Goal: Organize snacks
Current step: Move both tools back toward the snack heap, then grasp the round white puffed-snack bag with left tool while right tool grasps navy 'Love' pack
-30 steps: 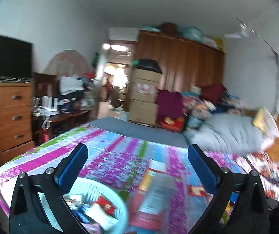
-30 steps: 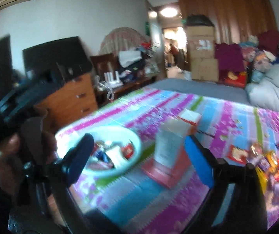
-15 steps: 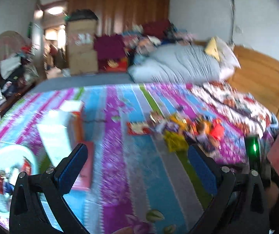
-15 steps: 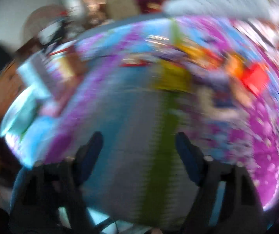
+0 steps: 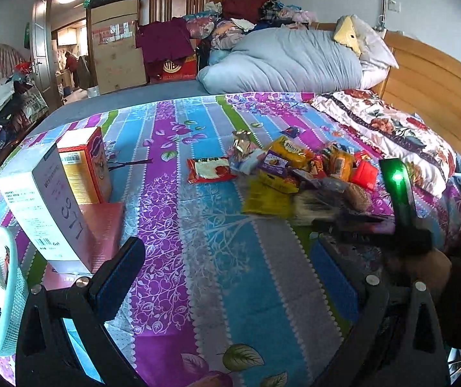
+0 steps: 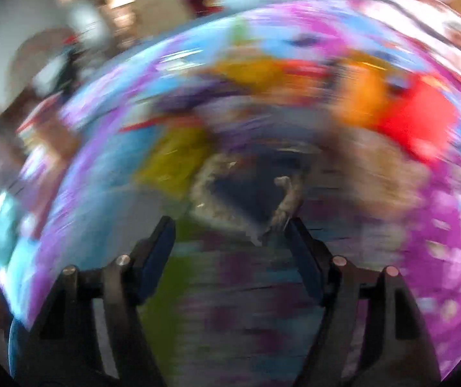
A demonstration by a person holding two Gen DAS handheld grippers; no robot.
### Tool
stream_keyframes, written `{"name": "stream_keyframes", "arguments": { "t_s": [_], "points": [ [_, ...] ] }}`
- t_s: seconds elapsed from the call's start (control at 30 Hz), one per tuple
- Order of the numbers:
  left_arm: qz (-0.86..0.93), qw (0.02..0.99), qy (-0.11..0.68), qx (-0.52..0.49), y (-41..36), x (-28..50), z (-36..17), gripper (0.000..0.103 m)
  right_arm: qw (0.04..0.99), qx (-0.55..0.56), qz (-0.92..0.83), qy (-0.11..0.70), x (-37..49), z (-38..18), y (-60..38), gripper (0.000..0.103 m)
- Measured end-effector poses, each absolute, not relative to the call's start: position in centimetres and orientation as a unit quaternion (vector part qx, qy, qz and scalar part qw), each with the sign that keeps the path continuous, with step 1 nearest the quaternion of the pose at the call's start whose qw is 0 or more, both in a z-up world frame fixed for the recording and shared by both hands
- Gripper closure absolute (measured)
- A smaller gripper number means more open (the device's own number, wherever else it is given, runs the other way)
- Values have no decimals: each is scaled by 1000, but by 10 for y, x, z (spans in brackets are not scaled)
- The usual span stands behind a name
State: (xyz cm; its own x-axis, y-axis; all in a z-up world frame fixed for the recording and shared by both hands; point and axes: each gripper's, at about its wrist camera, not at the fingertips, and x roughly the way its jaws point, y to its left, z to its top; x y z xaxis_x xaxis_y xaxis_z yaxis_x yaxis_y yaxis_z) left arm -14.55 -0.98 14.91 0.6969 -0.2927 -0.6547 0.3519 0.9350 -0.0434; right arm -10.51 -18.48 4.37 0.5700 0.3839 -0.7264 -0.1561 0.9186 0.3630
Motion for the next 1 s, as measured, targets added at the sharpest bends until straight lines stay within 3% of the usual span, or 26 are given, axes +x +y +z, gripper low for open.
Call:
{"name": "stream_keyframes", "arguments": {
  "t_s": [0.07,0.3,0.53,0.73,0.8,0.83,0.87,0.93,1.0],
  "points": [
    [-174,920,348,46,-10,-145,147,0,873,92,222,425,-131,59,-157,32],
    [-172,914,364,42,-8,-136,131,0,873,46,197,443,-171,55,-172,32],
    [-186,905,383,21,-11,-129,115,0,882,-6,210,421,-120,75,-173,32],
    [-204,894,399,13,-12,-123,106,0,854,-49,246,457,-67,57,-150,32],
    [-208,891,403,13,-14,-119,103,0,850,-62,235,467,-61,48,-150,40],
    [-211,890,403,15,-16,-117,102,0,852,-64,229,467,-62,49,-151,53],
    [-215,889,404,17,-18,-115,101,0,855,-62,220,466,-64,50,-155,81],
    [-220,888,403,16,-22,-111,100,0,858,-50,213,465,-71,52,-163,90],
    [-224,886,406,14,-28,-104,96,0,860,-38,211,463,-76,54,-170,90]
  ]
}}
